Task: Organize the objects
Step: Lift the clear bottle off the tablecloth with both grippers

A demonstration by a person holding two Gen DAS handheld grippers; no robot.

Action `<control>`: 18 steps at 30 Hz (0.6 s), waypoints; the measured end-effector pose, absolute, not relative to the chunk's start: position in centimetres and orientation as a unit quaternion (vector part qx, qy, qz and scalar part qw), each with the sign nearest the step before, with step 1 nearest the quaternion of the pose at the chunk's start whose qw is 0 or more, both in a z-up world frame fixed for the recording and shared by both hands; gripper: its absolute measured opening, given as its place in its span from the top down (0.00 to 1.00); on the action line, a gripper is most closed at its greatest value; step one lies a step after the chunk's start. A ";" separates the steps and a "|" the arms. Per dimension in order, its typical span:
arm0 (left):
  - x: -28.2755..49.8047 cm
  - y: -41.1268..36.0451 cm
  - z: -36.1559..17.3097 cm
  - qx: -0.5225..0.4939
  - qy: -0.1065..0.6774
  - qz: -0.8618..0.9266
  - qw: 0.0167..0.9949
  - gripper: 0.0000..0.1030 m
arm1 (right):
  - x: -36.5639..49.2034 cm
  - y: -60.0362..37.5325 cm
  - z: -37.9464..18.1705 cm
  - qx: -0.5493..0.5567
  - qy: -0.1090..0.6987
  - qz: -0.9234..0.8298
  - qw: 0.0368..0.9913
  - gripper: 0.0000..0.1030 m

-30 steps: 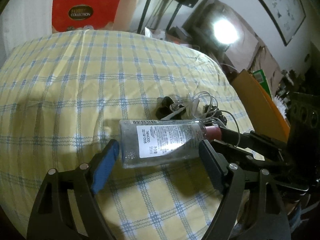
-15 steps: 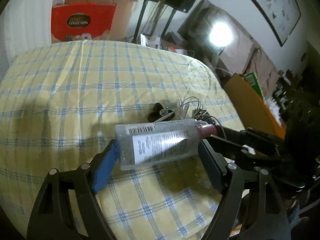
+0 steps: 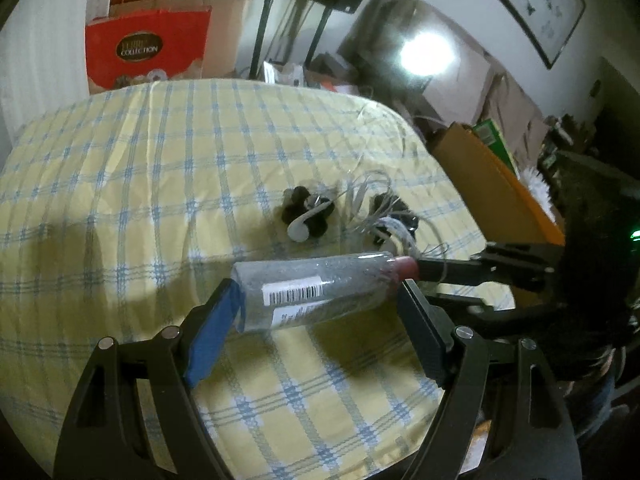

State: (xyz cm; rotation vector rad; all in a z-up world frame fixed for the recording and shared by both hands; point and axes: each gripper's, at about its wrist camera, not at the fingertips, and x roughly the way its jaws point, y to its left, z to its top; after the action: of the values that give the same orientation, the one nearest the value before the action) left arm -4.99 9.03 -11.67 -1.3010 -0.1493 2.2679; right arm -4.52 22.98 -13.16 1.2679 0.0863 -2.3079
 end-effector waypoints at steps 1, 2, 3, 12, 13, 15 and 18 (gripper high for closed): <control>-5.0 9.1 -12.0 -0.484 -0.053 0.835 0.254 0.25 | -4.5 23.0 -13.1 0.468 0.028 -0.846 0.254 0.68; -5.0 9.2 -12.1 -0.485 -0.048 0.836 0.253 0.25 | -4.5 23.2 -13.1 0.469 0.027 -0.844 0.258 0.67; -4.9 9.4 -12.2 -0.483 -0.040 0.837 0.253 0.25 | -4.3 23.2 -12.9 0.468 0.027 -0.842 0.267 0.67; -5.0 8.8 -12.6 -0.479 -0.042 0.840 0.251 0.25 | -3.5 24.3 -11.0 0.462 0.038 -0.832 0.304 0.64; -5.2 8.6 -13.0 -0.484 -0.045 0.838 0.247 0.25 | -3.4 24.6 -10.8 0.460 0.039 -0.835 0.299 0.64; -5.6 8.1 -13.8 -0.498 -0.057 0.830 0.245 0.25 | -3.6 25.2 -10.6 0.454 0.030 -0.843 0.286 0.59; -5.9 7.7 -13.9 -0.496 -0.068 0.829 0.247 0.25 | -4.3 25.3 -11.3 0.456 -0.001 -0.844 0.282 0.52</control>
State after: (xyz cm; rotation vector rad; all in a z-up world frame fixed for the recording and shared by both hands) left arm -5.94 7.67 -13.92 -1.3539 -0.1858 2.2617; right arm -4.29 25.30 -11.26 1.2226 -0.0034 -2.2608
